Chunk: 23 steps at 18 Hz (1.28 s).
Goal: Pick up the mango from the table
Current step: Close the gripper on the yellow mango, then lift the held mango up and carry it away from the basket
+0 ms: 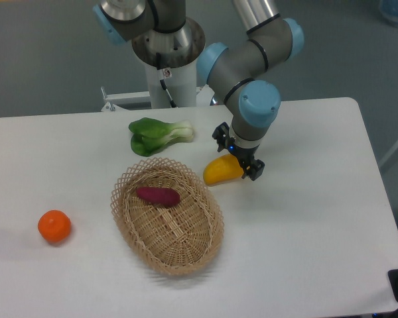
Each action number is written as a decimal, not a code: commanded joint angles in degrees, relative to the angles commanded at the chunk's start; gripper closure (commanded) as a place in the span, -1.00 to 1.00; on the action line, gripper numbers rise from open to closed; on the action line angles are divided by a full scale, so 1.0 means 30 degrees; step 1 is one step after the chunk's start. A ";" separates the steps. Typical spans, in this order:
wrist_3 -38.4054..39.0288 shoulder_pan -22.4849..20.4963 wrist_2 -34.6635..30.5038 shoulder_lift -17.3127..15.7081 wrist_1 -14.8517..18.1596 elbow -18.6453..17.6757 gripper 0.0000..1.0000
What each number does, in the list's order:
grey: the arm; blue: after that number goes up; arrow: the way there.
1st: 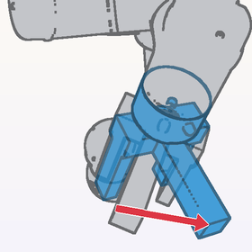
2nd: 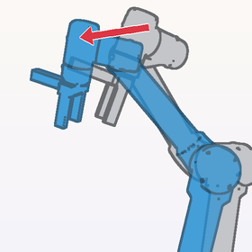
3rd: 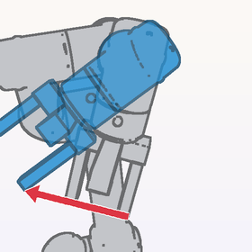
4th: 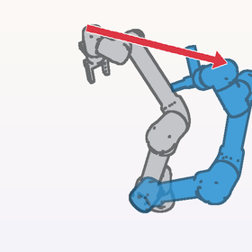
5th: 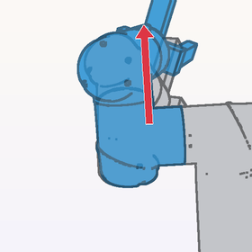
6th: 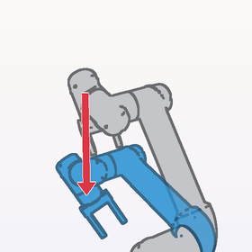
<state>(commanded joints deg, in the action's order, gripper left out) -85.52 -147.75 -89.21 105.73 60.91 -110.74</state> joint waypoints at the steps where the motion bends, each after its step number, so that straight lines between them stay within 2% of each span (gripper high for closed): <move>1: 0.0174 0.0058 0.0000 0.0058 0.0000 -0.0058 -1.00; 3: 0.0380 0.0292 -0.0029 0.0205 -0.0465 -0.0117 -1.00; 6: 0.0557 0.0352 -0.0058 0.0293 -0.2192 -0.0934 -1.00; 8: 0.0528 0.0352 -0.0146 0.0264 -0.2869 -0.1492 -1.00; 15: 0.0615 0.0352 -0.0498 0.0294 -0.2901 -0.1670 -1.00; 18: 0.0616 0.0352 -0.0498 0.0293 -0.2930 -0.1612 -0.27; 19: 0.0616 0.0352 -0.0527 0.0264 -0.2930 -0.1583 -0.15; 23: 0.0586 0.0352 -0.2251 0.0205 -0.2900 -0.0705 -0.10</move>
<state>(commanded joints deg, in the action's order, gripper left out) -83.76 -146.69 -95.96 106.35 52.21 -112.86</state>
